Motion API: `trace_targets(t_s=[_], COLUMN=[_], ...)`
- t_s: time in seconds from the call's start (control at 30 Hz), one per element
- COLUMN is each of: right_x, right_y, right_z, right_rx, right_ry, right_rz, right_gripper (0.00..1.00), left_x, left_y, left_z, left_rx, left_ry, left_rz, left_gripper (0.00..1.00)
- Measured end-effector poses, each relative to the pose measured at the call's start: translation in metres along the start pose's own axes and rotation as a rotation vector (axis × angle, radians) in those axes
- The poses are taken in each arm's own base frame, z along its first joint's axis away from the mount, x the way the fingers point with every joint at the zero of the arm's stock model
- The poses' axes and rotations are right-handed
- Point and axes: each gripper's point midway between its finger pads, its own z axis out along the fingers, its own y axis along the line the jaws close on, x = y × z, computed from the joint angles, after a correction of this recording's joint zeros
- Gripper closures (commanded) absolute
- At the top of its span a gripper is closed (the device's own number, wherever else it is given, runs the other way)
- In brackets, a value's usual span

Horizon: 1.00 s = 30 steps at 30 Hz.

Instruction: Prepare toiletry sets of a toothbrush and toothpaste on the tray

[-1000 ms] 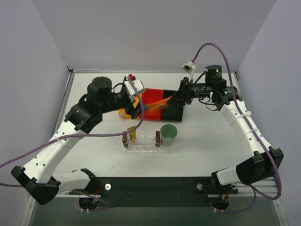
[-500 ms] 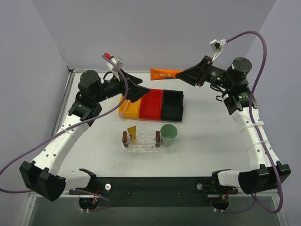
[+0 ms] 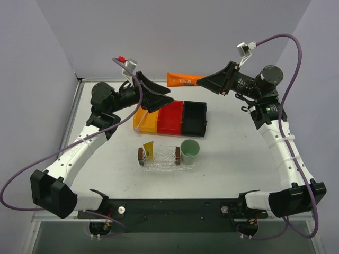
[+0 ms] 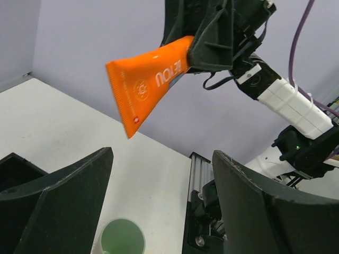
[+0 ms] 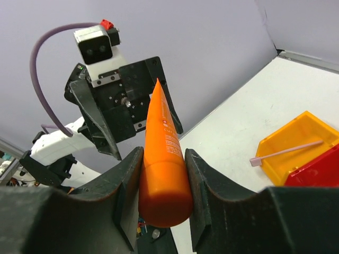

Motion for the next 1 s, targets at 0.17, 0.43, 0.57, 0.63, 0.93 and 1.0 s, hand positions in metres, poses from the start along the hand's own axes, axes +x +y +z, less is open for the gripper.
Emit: trace_targets(t_s=[0.17,0.43,0.57,0.63,0.93,1.0], right_x=[0.018,0.034,0.037,0.038,0.044,0.045], right_y=[-0.004,0.001,0.001,0.001,0.006,0.006], right_z=[0.005,0.010,0.010,0.010,0.007,0.006], right_rx=[-0.002,-0.021,-0.024,-0.024,-0.038,-0.037], right_ry=[0.039,0.079,0.088,0.089,0.108,0.111], right_rz=[0.021,0.010,0.001,-0.003,-0.032,-0.042], right_gripper=[1.00,1.00,1.00,1.00,1.00,1.00], left_x=[-0.005,-0.006,-0.004,-0.003,0.000,0.000], left_y=[-0.010,-0.011,-0.007,-0.004,-0.002,-0.003], left_z=[0.001,0.004,0.005,0.005,0.005,0.005], left_rx=[0.041,0.061,0.058,0.054,0.059,0.063], left_ry=[-0.011,-0.006,0.001,0.004,0.016,0.019], left_rz=[-0.014,-0.035,-0.047,-0.053,-0.077,-0.080], left_gripper=[0.13,0.37,0.48,0.52,1.00,1.00])
